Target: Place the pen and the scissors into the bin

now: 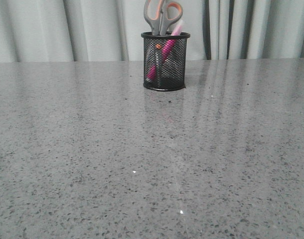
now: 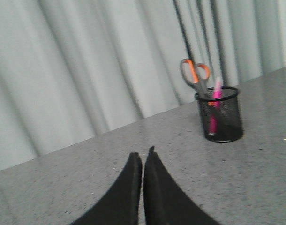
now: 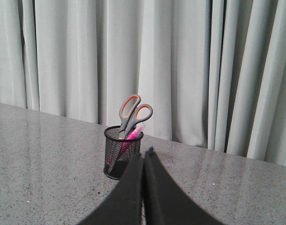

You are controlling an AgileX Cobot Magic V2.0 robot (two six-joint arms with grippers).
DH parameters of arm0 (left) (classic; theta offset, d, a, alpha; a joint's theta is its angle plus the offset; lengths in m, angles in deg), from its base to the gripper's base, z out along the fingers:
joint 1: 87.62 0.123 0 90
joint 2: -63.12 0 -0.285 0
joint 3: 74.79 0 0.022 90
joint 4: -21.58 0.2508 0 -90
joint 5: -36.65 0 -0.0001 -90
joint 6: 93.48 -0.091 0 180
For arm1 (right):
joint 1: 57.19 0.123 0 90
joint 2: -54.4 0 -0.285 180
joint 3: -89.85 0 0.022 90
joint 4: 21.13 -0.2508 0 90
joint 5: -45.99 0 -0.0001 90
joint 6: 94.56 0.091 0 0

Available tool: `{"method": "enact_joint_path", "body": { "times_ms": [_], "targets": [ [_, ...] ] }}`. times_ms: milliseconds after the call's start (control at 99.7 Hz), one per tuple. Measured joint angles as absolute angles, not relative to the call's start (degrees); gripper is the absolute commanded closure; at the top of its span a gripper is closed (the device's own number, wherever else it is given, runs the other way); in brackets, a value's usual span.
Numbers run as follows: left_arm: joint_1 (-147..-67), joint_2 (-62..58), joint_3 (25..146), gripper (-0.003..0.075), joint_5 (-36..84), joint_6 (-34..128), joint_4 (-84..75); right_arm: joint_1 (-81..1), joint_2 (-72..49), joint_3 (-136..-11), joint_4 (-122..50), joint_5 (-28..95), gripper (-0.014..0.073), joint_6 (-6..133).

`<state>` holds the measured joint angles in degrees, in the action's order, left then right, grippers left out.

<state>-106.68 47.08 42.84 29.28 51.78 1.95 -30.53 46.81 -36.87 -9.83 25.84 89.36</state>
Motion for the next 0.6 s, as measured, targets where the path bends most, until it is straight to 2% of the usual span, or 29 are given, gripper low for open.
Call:
{"method": "enact_joint_path", "body": {
  "times_ms": [110, 201, 371, 602],
  "targets": [
    [-102.7, 49.7, 34.2, 0.0739, 35.8, 59.0, 6.4, -30.5, 46.8, -36.9, -9.8, 25.8, 0.0662, 89.4],
    [-99.5, 51.8, 28.6, 0.0739, 36.2, 66.9, 10.8, -30.5, 46.8, -36.9, -9.8, 25.8, 0.0662, 89.4],
    [-94.5, 54.8, 27.9, 0.0739, 29.9, 75.4, 16.7, -30.5, 46.8, -36.9, -9.8, 25.8, 0.0662, 89.4],
    [-93.2, 55.5, 27.9, 0.0739, 19.9, 76.7, 19.3, -30.5, 46.8, -36.9, -9.8, 25.7, 0.0662, 89.4]
  ]
}}
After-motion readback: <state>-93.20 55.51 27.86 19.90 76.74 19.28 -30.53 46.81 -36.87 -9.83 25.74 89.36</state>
